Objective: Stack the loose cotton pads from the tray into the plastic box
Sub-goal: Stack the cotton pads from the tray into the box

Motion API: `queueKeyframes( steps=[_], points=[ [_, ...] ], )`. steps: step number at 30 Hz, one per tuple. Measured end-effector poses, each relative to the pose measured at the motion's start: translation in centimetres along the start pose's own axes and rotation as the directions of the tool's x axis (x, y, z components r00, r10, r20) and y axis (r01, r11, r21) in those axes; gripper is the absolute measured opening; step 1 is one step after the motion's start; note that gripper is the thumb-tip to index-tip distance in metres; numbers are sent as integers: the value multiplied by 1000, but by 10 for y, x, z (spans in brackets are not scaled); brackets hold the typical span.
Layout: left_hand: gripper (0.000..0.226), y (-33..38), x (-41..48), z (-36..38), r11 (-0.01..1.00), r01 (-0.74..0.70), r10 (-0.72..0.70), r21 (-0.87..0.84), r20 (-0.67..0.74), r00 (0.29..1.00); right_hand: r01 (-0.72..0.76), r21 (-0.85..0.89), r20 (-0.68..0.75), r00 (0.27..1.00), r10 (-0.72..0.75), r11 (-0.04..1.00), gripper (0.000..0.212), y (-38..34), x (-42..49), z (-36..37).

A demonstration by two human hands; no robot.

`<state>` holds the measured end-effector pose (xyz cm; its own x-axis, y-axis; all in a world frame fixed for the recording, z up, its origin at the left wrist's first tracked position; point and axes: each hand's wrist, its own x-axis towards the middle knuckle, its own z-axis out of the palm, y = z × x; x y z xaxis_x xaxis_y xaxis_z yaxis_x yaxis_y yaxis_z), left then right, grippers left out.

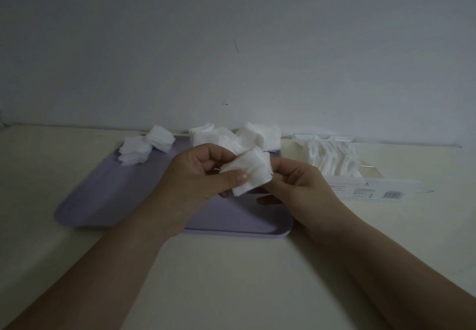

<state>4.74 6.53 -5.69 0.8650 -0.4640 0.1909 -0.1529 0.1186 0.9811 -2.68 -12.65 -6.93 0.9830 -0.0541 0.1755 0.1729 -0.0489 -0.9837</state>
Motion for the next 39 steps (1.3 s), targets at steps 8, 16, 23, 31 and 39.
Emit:
queueKeyframes(
  steps=[8,16,23,31,39],
  points=[
    [41,3,-4,4,992,66,-63,110,-30,998,-86,117,7,996,86,989,25,-5,0,-2],
    [21,6,-4,0,998,8,-8,65,7,1000,-118,162,-105,985,136,980,29,-3,3,0],
    [21,6,-4,-1,995,-6,1,97,59,998,-93,157,-99,989,110,983,32,-2,3,-1],
    [52,-2,0,-2,937,-67,74,343,-8,997,29,88,50,998,-33,996,31,1,0,-1],
    [23,-6,-1,-3,838,-112,93,534,62,994,221,-499,26,970,-240,838,51,6,-1,0]
  ],
)
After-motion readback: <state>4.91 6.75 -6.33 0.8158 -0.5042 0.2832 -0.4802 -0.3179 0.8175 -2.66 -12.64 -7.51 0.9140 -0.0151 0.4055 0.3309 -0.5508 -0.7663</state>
